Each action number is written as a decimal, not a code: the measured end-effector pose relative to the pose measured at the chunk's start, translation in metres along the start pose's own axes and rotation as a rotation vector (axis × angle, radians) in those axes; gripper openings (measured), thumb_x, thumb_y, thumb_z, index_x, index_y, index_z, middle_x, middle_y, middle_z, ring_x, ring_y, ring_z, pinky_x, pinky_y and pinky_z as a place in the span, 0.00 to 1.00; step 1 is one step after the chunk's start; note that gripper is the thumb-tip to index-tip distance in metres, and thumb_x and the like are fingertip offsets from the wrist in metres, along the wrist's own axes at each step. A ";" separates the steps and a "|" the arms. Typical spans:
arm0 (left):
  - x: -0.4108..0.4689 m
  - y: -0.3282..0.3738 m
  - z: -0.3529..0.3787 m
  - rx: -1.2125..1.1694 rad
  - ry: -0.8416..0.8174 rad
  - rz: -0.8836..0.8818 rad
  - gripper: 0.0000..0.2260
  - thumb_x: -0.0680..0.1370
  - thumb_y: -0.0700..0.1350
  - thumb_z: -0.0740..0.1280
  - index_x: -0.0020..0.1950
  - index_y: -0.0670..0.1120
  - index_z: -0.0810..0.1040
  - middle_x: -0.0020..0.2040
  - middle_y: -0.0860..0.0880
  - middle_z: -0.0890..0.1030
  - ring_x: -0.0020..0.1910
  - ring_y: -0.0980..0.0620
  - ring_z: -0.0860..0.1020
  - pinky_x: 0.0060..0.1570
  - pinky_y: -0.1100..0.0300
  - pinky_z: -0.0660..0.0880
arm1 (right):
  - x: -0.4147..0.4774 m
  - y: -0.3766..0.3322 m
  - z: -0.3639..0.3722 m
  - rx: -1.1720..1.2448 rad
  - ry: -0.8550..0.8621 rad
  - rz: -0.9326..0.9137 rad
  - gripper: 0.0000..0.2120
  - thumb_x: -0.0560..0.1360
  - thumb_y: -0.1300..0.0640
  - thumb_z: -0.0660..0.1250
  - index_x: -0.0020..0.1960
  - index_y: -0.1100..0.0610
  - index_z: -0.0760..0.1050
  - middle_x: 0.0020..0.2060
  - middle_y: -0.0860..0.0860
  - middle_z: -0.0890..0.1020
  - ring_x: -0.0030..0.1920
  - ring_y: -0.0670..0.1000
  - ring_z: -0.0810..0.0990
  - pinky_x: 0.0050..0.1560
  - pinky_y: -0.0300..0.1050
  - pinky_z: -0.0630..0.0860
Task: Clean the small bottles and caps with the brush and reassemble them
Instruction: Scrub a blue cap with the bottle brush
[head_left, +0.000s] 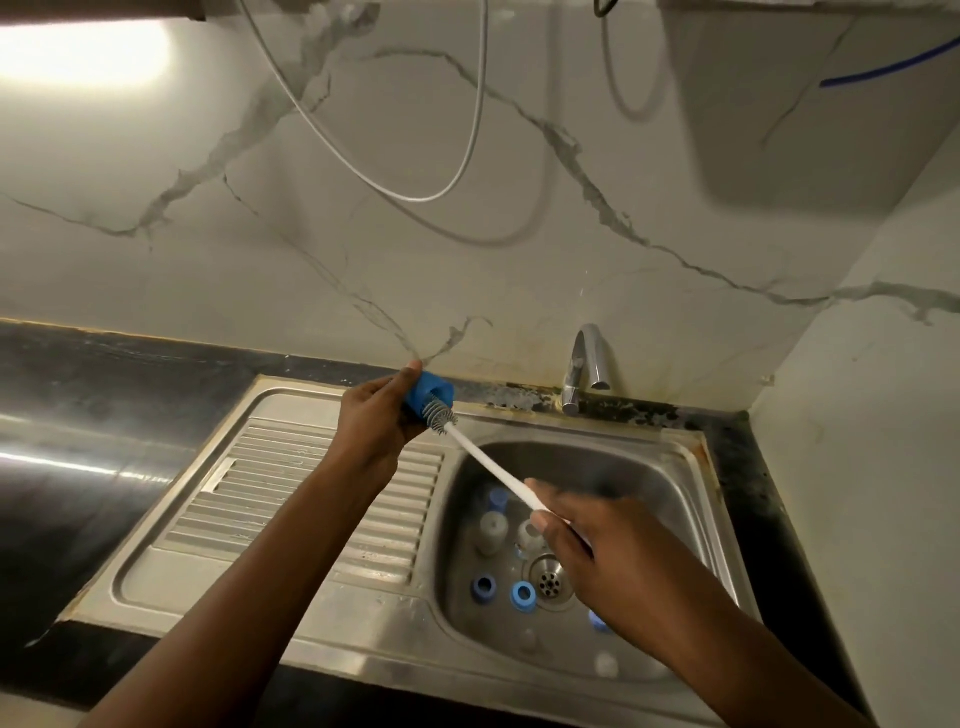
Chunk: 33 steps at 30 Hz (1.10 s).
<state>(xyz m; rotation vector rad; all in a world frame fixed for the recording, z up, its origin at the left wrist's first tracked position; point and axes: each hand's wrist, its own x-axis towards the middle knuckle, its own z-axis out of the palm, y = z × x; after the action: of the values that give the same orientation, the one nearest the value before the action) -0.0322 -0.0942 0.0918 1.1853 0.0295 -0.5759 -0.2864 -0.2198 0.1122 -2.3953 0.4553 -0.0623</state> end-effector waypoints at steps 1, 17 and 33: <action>0.000 -0.001 -0.001 -0.052 -0.017 -0.048 0.18 0.81 0.48 0.72 0.64 0.37 0.78 0.61 0.35 0.82 0.58 0.38 0.85 0.51 0.49 0.85 | -0.001 -0.001 -0.001 0.112 0.003 0.024 0.21 0.82 0.38 0.61 0.75 0.32 0.69 0.33 0.36 0.80 0.31 0.36 0.80 0.30 0.31 0.72; -0.013 -0.005 0.006 0.141 0.064 0.259 0.10 0.81 0.48 0.72 0.54 0.42 0.84 0.53 0.42 0.85 0.53 0.46 0.86 0.49 0.55 0.85 | -0.001 -0.003 0.000 -0.008 0.017 0.025 0.19 0.85 0.41 0.57 0.75 0.35 0.68 0.31 0.46 0.80 0.31 0.40 0.80 0.31 0.38 0.78; -0.013 -0.010 0.014 0.121 0.097 0.246 0.10 0.80 0.48 0.72 0.53 0.41 0.84 0.53 0.41 0.84 0.53 0.45 0.86 0.52 0.52 0.85 | 0.014 0.003 -0.006 -0.292 0.081 -0.041 0.22 0.87 0.45 0.56 0.80 0.37 0.60 0.26 0.44 0.72 0.30 0.33 0.77 0.28 0.33 0.71</action>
<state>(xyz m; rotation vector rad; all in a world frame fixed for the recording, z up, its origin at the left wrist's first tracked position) -0.0513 -0.1037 0.0930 1.3113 -0.0687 -0.3070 -0.2748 -0.2305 0.1137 -2.6968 0.4800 -0.1185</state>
